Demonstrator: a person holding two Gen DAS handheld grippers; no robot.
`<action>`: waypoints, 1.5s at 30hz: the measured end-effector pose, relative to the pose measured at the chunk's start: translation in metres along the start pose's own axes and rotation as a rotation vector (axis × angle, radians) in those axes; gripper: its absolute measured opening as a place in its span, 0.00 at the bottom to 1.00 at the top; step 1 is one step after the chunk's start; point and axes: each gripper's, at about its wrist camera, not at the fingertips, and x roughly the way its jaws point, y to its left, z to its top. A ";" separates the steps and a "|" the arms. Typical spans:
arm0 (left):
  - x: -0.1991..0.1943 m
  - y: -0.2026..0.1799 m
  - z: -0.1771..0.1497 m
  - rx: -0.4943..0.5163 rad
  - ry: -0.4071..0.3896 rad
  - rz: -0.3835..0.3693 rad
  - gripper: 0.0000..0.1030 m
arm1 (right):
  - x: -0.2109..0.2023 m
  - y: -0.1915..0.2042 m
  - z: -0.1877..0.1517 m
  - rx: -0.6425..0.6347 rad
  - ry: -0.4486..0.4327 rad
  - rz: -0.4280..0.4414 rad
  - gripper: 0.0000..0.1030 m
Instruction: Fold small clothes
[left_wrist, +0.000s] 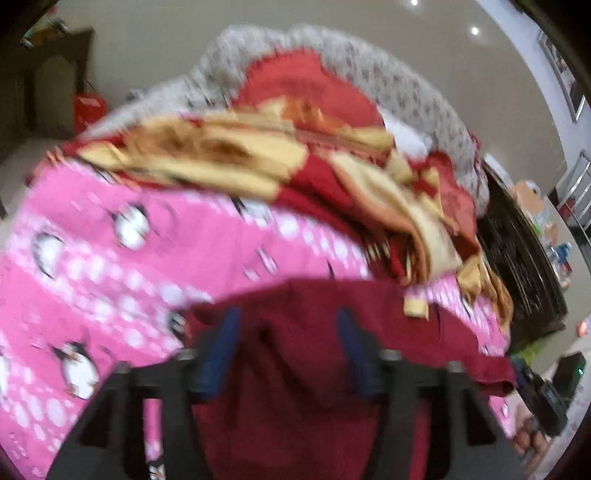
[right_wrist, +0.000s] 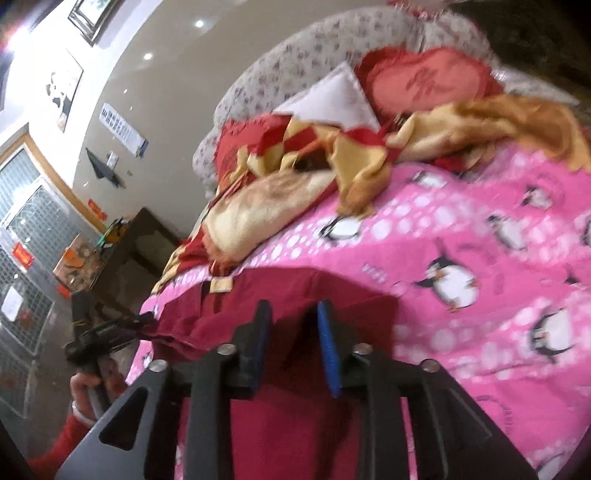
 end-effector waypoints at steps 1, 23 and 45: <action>-0.010 0.002 0.001 0.003 -0.033 -0.005 0.70 | -0.005 0.001 -0.002 -0.010 -0.007 0.010 0.52; 0.026 -0.036 -0.034 0.223 0.025 0.115 0.71 | 0.068 0.048 0.007 -0.188 0.043 -0.089 0.51; 0.068 -0.021 -0.005 0.095 0.069 0.212 0.74 | 0.103 0.052 0.010 -0.195 0.104 -0.214 0.51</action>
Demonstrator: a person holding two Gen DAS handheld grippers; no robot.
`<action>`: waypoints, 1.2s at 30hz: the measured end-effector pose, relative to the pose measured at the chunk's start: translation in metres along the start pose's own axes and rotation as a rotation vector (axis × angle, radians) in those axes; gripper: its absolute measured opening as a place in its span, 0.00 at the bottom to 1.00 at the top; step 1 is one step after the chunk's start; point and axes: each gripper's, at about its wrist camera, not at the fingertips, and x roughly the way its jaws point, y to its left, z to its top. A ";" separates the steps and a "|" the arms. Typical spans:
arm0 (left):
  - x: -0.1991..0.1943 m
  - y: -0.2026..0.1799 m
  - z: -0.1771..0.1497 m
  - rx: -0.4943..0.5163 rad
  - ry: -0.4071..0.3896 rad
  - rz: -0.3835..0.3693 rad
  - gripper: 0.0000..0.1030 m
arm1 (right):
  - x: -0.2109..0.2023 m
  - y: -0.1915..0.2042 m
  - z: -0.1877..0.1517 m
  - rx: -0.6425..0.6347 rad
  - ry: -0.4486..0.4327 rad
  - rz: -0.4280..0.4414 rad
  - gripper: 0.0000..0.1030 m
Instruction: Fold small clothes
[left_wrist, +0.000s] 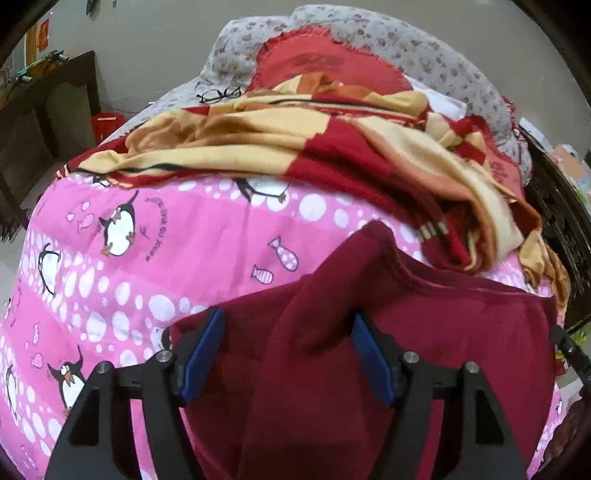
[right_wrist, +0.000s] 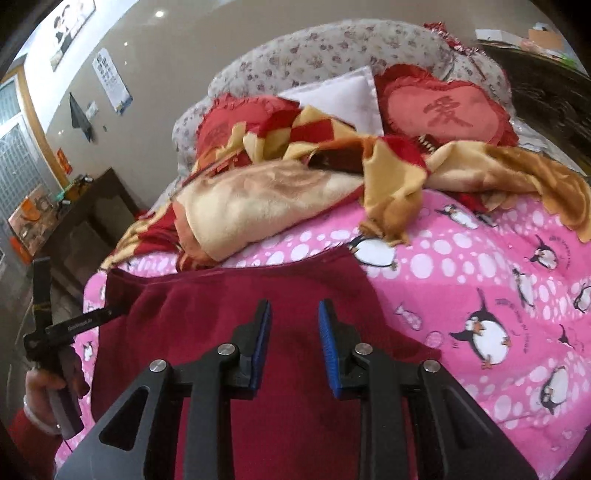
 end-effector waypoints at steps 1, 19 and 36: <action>0.001 -0.002 0.000 0.006 -0.003 0.008 0.77 | 0.009 -0.001 0.000 0.003 0.018 -0.011 0.51; -0.040 0.002 -0.020 0.073 0.005 0.039 0.78 | 0.000 0.082 -0.002 -0.097 0.022 0.126 0.51; -0.072 0.064 -0.074 -0.031 0.040 -0.001 0.78 | 0.050 0.124 0.004 -0.091 0.091 0.128 0.51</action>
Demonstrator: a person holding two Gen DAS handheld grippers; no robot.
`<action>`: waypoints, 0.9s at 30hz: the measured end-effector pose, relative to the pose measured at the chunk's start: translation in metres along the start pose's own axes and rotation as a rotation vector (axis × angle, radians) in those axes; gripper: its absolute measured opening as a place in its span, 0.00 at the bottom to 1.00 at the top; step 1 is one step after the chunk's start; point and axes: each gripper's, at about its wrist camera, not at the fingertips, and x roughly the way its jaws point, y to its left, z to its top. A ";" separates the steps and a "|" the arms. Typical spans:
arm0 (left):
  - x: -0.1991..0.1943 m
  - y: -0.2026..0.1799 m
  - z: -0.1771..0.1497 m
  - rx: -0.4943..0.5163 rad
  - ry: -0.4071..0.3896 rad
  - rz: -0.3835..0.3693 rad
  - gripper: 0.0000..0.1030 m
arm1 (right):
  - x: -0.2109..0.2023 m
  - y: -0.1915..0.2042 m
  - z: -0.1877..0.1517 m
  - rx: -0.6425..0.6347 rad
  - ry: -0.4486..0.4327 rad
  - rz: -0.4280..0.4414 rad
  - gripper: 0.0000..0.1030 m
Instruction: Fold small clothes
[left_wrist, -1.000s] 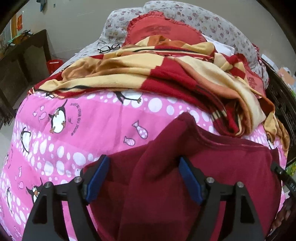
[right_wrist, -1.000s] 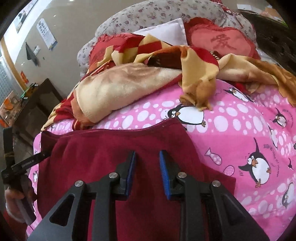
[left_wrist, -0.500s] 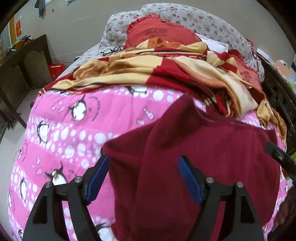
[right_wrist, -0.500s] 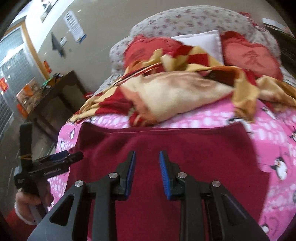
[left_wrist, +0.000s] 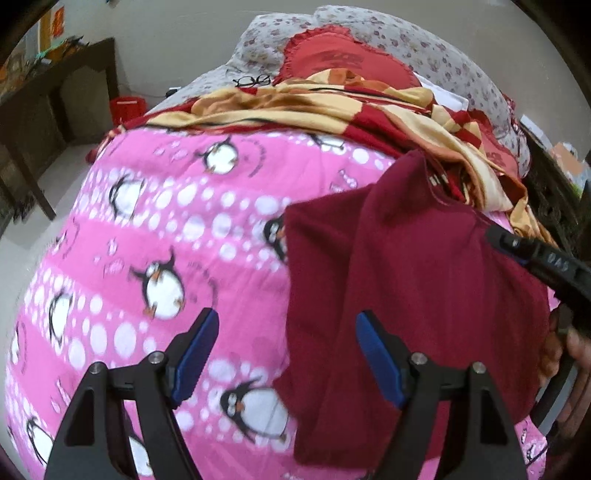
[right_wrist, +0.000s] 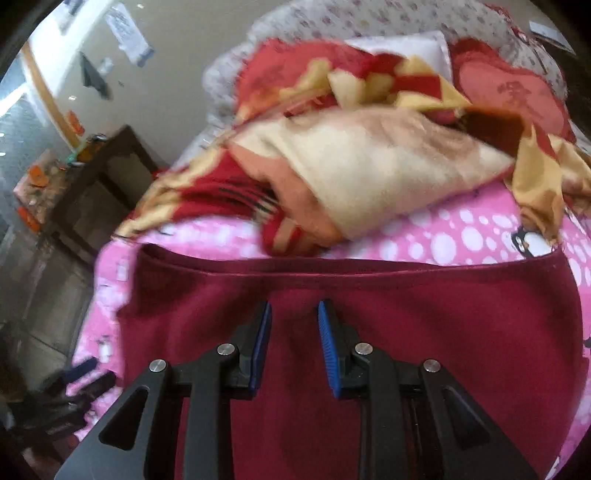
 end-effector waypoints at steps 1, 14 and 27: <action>-0.001 0.003 -0.004 -0.003 0.001 0.000 0.78 | -0.002 0.010 -0.001 -0.021 -0.003 0.017 0.51; 0.005 0.013 -0.048 -0.027 0.048 -0.044 0.78 | 0.053 0.098 0.006 -0.142 0.066 0.098 0.51; 0.012 0.023 -0.054 -0.083 0.046 -0.077 0.82 | 0.077 0.114 0.009 -0.131 0.147 0.078 0.62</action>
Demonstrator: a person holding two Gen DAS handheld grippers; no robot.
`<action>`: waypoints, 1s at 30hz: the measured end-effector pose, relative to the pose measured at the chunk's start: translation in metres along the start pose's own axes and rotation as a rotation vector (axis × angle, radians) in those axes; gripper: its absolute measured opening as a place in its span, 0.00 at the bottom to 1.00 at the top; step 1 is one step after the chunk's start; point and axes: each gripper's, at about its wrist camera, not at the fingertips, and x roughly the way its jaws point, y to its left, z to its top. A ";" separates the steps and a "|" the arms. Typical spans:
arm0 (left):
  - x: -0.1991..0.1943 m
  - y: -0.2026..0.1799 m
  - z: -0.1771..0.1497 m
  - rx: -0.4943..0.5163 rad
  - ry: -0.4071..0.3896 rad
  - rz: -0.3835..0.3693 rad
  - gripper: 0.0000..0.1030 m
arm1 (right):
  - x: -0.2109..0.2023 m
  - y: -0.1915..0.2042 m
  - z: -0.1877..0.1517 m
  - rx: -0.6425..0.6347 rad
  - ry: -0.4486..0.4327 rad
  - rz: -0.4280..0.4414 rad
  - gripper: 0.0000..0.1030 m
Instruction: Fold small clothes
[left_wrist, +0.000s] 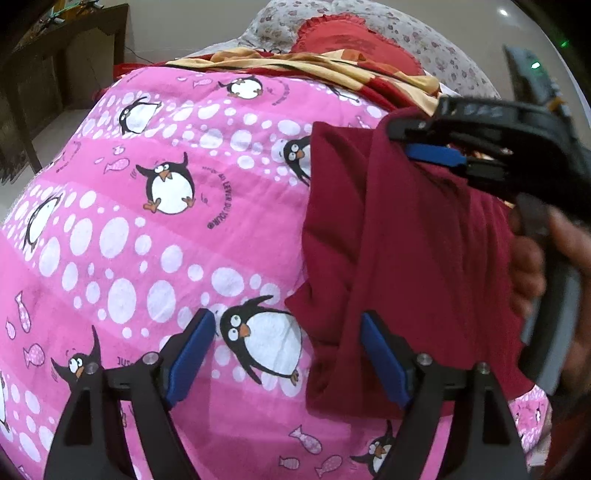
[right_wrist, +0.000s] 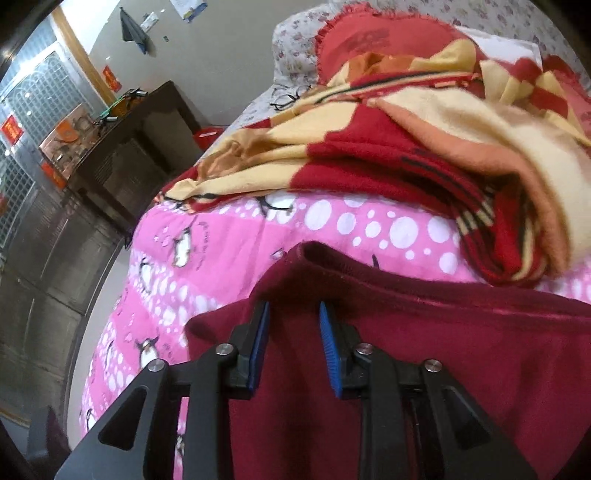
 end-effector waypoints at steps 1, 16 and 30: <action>0.000 0.000 0.000 -0.005 -0.003 -0.001 0.82 | -0.001 0.007 -0.002 -0.020 0.009 0.008 0.71; -0.007 0.007 -0.009 -0.022 -0.026 -0.031 0.82 | 0.045 0.082 -0.032 -0.344 0.062 -0.357 0.97; 0.002 -0.011 0.019 -0.009 -0.059 -0.177 0.86 | -0.018 0.020 -0.020 -0.112 0.018 -0.034 0.41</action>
